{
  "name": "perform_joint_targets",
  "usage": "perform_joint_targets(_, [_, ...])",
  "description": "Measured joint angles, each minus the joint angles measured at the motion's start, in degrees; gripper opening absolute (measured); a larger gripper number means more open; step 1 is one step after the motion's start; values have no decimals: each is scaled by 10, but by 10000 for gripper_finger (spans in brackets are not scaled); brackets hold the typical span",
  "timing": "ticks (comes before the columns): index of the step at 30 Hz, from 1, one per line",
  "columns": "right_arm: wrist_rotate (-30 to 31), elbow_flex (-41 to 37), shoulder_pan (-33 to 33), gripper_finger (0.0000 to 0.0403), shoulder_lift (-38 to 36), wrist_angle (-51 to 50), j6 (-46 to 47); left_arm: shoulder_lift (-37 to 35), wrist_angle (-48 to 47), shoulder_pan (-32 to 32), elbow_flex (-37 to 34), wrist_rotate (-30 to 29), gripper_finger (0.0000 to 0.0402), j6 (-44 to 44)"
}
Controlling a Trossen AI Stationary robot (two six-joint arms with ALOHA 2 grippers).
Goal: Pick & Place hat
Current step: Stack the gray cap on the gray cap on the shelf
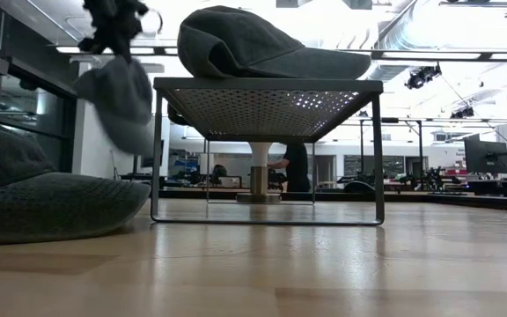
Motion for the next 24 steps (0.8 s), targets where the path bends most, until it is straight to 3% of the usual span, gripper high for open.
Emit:
perform_joint_targets(16, [0,0,0,179,0,-3,1,-7,4,0,296,100,13,-140])
perform_joint_targets(24, [3,0,0,179,29,19,29,-32,87,-1,299,176,13,-225])
